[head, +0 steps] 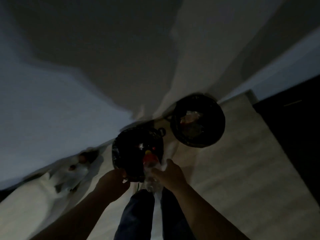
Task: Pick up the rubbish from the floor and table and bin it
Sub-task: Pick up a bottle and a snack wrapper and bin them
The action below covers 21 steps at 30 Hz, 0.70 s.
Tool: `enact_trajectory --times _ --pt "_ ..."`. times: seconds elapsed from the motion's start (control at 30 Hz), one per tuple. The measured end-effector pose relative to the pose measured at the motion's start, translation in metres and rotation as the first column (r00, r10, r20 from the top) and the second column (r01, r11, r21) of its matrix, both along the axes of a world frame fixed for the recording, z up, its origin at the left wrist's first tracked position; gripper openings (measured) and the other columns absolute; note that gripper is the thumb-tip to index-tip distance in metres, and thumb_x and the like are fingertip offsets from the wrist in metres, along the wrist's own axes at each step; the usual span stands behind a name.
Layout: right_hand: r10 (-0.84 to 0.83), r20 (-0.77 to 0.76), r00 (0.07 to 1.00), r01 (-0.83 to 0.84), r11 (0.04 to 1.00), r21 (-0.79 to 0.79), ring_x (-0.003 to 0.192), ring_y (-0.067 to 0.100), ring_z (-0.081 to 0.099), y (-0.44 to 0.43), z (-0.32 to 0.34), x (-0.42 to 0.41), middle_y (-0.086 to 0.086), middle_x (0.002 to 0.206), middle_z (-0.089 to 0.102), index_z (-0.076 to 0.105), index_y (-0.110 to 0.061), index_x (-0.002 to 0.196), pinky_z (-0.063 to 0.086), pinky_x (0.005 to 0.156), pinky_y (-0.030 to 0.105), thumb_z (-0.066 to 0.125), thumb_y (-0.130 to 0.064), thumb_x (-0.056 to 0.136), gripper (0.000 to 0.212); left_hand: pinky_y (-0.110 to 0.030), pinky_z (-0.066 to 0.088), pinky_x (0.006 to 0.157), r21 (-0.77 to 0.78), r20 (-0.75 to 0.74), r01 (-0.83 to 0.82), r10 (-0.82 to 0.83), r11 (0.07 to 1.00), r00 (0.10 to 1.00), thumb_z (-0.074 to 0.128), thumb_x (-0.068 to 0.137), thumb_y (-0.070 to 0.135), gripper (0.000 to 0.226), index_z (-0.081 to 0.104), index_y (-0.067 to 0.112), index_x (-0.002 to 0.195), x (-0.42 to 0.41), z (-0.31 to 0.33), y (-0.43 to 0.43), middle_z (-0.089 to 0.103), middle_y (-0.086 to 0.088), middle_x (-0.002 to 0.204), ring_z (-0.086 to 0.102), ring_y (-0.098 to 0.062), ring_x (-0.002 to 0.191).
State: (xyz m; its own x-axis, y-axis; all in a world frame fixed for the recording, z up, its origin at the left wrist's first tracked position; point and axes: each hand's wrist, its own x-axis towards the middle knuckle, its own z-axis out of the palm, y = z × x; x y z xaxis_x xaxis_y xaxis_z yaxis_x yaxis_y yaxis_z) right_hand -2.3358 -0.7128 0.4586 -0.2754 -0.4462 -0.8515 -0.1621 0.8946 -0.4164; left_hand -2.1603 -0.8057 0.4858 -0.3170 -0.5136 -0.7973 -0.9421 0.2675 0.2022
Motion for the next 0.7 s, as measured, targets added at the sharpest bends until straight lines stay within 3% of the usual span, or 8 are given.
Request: enact_trajectory --times 0.17,0.3,0.43,0.57,0.7 --pt "0.158 -0.033 0.987 -0.16 0.986 -0.056 0.12 0.027 0.052 -0.024 0.061 0.009 0.011 0.131 0.053 0.039 -0.011 0.138 0.043 0.094 0.032 0.056 -0.034 0.089 0.057 -0.017 0.039 0.074 -0.039 -0.002 -0.147 0.147 0.988 0.989 0.055 0.091 0.035 0.032 0.054 0.023 0.121 0.022 0.05 0.001 0.061 0.005 0.117 0.058 -0.01 0.104" --pt "0.258 -0.03 0.966 -0.259 0.966 -0.02 0.113 0.025 0.055 -0.018 0.109 0.005 0.008 0.125 0.056 0.048 -0.011 0.129 0.046 0.09 0.035 0.055 -0.032 0.091 0.045 -0.023 0.045 0.082 -0.042 -0.013 -0.294 0.293 0.955 0.956 0.056 0.089 0.036 0.031 0.055 0.02 0.116 0.032 0.094 0.018 0.061 0.001 0.115 0.058 -0.015 0.104" --pt "0.315 -0.107 0.943 -0.319 0.947 -0.027 0.1 0.019 0.056 -0.014 0.157 -0.001 0.006 0.119 0.059 0.052 -0.014 0.125 0.045 0.082 0.028 0.055 -0.031 0.089 0.04 -0.024 0.046 0.083 -0.037 -0.067 -0.438 0.435 0.898 0.898 0.057 0.09 0.036 0.029 0.056 0.02 0.114 0.039 0.145 0.041 0.062 0.0 0.113 0.058 -0.015 0.102" --pt "0.405 -0.175 0.898 -0.422 0.903 -0.075 0.098 0.019 0.057 -0.018 0.201 0.001 0.006 0.12 0.06 0.053 -0.014 0.127 0.04 0.075 0.023 0.055 -0.031 0.089 0.041 -0.023 0.046 0.084 -0.064 -0.116 -0.524 0.515 0.849 0.849 0.058 0.089 0.037 0.034 0.055 0.02 0.118 0.052 0.192 0.066 0.062 0.0 0.114 0.059 -0.014 0.103" --pt "0.535 -0.254 0.806 -0.575 0.81 -0.119 0.105 0.023 0.057 -0.023 0.245 0.025 0.007 0.124 0.057 0.051 -0.015 0.128 0.045 0.077 0.027 0.055 -0.032 0.091 0.041 -0.022 0.043 0.085 -0.112 -0.155 -0.567 0.55 0.816 0.821 0.057 0.089 0.039 0.038 0.053 0.018 0.121 0.077 0.236 0.089 0.061 -0.002 0.118 0.057 -0.015 0.108"
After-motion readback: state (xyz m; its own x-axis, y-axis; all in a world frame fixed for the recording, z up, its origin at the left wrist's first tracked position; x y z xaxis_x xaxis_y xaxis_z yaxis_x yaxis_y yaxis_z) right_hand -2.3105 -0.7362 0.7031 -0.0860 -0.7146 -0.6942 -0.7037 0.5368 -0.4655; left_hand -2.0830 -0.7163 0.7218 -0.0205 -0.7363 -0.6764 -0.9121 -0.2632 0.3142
